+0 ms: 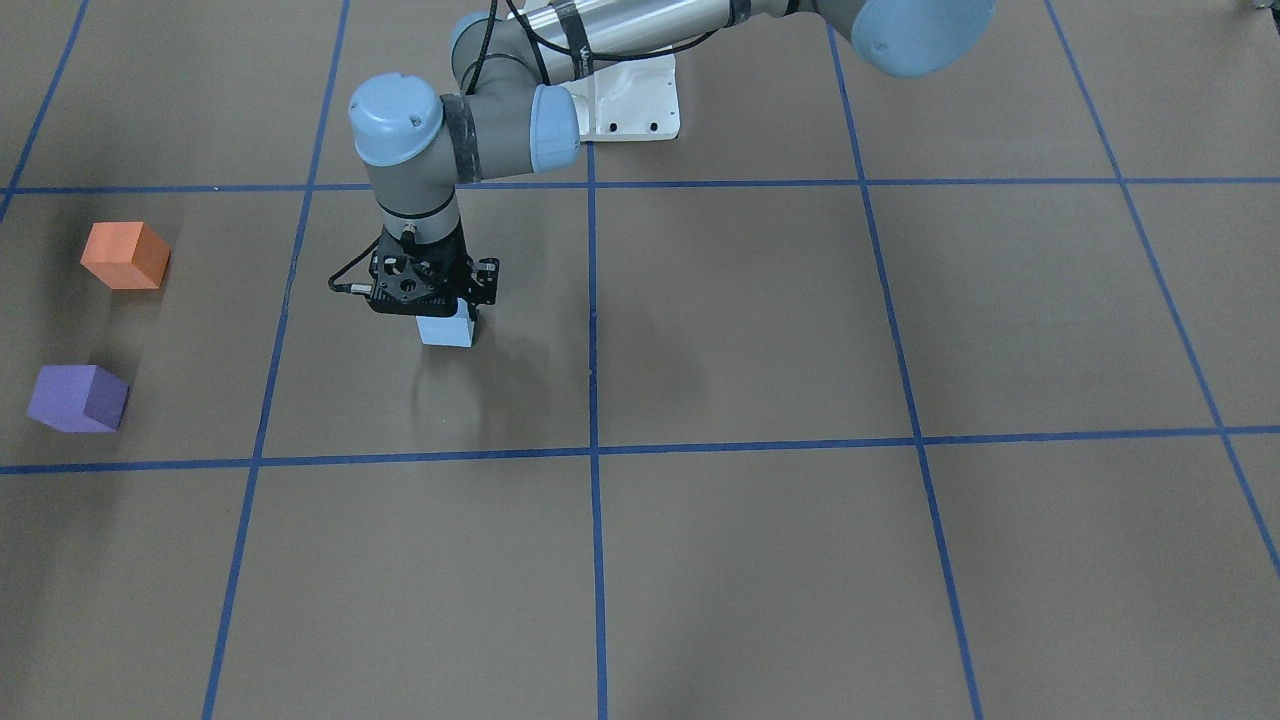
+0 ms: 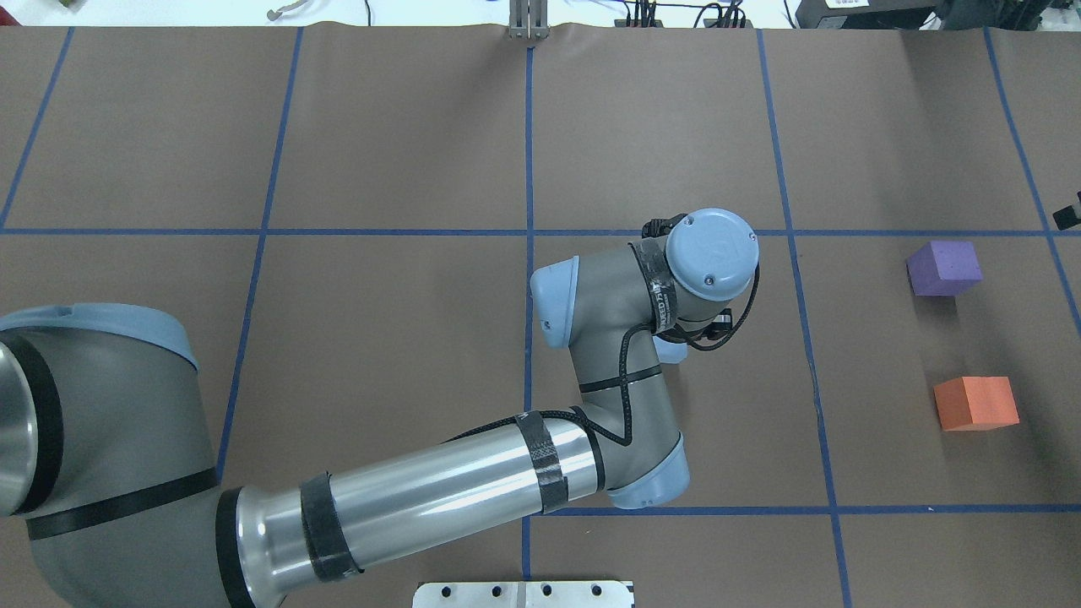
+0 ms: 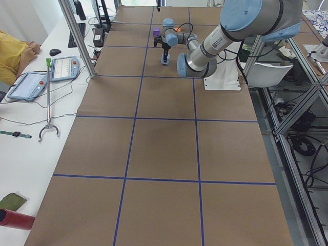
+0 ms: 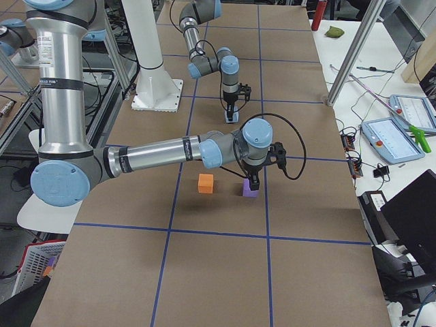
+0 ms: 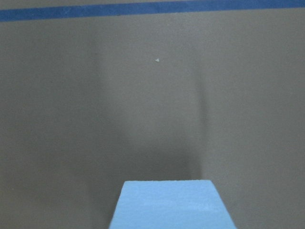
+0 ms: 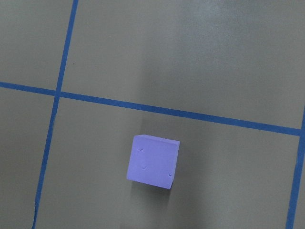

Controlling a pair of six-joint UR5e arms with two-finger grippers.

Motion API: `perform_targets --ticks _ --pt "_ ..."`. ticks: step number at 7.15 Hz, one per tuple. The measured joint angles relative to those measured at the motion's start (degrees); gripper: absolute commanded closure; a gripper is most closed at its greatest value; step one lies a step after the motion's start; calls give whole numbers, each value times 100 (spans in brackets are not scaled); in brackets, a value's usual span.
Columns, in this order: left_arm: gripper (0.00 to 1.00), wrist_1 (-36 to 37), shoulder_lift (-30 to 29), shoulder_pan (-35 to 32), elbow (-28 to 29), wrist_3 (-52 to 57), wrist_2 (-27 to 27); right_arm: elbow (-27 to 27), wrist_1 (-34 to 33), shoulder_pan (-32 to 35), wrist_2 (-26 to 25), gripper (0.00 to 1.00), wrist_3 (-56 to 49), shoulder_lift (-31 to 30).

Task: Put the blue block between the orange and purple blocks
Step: 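Carry the light blue cube with the left gripper toward the table center, then set the cube down mid-table with the left gripper while the right arm reaches in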

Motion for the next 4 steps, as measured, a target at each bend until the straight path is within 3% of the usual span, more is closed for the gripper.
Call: perform_targets --ticks 2,4 --pt "1 -70 -32 -4 18 -60 32 0 370 -142 7 0 58 -36" --pt "1 2 -18 -216 -253 -70 -158 27 631 -584 47 0 789 33"
